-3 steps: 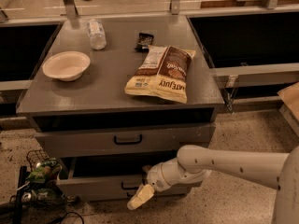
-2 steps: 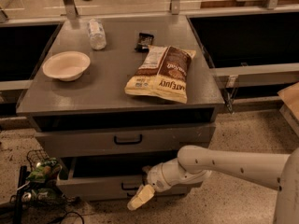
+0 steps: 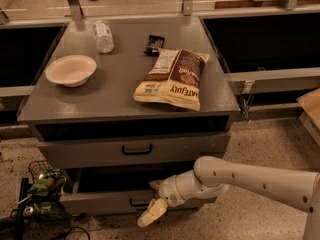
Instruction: Open middle drawer
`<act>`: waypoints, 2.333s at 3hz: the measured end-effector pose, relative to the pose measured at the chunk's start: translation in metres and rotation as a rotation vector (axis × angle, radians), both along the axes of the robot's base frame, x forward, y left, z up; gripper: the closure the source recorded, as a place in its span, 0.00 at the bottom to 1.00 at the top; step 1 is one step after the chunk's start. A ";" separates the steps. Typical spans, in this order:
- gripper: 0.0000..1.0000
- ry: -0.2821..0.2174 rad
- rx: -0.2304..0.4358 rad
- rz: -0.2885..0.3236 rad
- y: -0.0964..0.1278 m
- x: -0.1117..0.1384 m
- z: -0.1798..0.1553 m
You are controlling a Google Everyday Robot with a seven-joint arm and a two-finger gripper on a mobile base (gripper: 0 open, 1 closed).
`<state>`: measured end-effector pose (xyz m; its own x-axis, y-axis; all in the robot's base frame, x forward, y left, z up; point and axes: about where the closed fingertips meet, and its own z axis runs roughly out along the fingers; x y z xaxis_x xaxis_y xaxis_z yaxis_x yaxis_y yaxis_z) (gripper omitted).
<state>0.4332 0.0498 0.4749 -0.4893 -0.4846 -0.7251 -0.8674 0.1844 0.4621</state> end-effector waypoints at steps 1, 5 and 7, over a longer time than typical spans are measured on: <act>0.00 0.004 0.048 0.032 0.002 -0.009 0.009; 0.00 -0.034 -0.067 -0.056 -0.002 -0.002 0.008; 0.00 0.000 -0.129 -0.044 0.008 0.007 -0.020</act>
Offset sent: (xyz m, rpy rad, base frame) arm -0.0119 -0.0006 0.0142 0.0692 0.0015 0.0453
